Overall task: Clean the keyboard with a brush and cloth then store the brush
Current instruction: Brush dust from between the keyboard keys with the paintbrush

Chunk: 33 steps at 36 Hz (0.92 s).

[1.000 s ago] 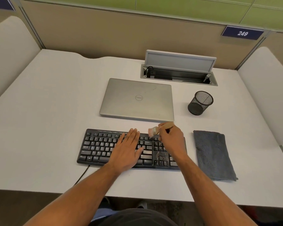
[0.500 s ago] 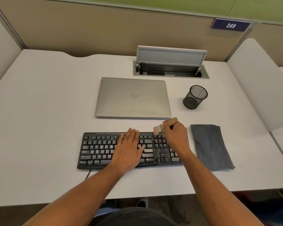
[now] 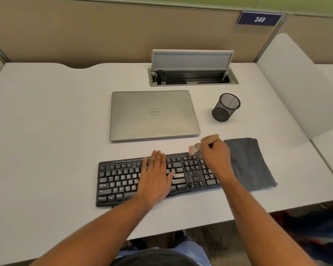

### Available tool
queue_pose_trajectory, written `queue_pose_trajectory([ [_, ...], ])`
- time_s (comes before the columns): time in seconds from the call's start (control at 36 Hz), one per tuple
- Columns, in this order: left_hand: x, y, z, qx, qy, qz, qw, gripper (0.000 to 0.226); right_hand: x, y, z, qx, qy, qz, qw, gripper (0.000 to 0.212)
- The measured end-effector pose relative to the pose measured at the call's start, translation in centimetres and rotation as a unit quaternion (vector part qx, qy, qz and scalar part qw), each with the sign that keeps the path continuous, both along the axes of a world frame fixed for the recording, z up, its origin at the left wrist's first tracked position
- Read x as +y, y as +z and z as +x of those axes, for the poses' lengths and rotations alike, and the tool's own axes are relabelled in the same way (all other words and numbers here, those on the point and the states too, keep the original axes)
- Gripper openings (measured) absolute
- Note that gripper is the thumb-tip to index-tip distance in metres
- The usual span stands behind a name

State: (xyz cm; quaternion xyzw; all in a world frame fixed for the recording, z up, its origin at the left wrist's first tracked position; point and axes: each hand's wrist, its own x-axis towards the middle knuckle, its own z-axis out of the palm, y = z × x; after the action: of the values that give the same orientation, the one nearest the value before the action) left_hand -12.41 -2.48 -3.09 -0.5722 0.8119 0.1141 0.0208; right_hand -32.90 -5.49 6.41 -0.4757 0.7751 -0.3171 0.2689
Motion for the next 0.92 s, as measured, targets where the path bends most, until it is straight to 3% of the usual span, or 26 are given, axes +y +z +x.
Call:
queue_pose_trajectory([
  [0.06, 0.0, 0.0, 0.0, 0.002, 0.003, -0.003, 1.000, 0.076, -0.1, 0.0, 0.7, -0.031, 0.029, 0.010, 0.999, 0.014],
  [0.11, 0.0, -0.1, 0.0, 0.008, 0.009, -0.010, 1.000, 0.076, -0.2, -0.1, 1.4, -0.047, 0.061, 0.021, 0.997, 0.016],
  [0.22, -0.1, -0.3, -0.1, 0.013, 0.018, -0.009, 1.000, 0.075, -0.1, -0.6, 1.1, -0.002, 0.107, 0.040, 0.993, 0.032],
  [0.39, -0.2, 0.1, -1.0, 0.013, 0.052, 0.001, 0.999, 0.074, -1.2, 0.2, -2.2, 0.059, 0.140, 0.042, 0.988, 0.023],
  [0.58, 0.1, -0.1, -1.7, 0.012, 0.084, -0.020, 0.996, 0.071, -2.7, 1.1, -0.3, -0.089, 0.188, 0.045, 0.977, 0.012],
  [0.72, 0.2, -0.3, -1.8, 0.015, 0.086, -0.022, 0.996, 0.071, -3.2, 0.3, 0.0, -0.005, 0.241, 0.076, 0.968, 0.017],
  [0.92, 0.3, -0.7, -1.7, 0.014, 0.081, -0.030, 0.996, 0.073, -3.9, 0.8, -4.5, 0.075, 0.230, 0.107, 0.964, 0.017],
])
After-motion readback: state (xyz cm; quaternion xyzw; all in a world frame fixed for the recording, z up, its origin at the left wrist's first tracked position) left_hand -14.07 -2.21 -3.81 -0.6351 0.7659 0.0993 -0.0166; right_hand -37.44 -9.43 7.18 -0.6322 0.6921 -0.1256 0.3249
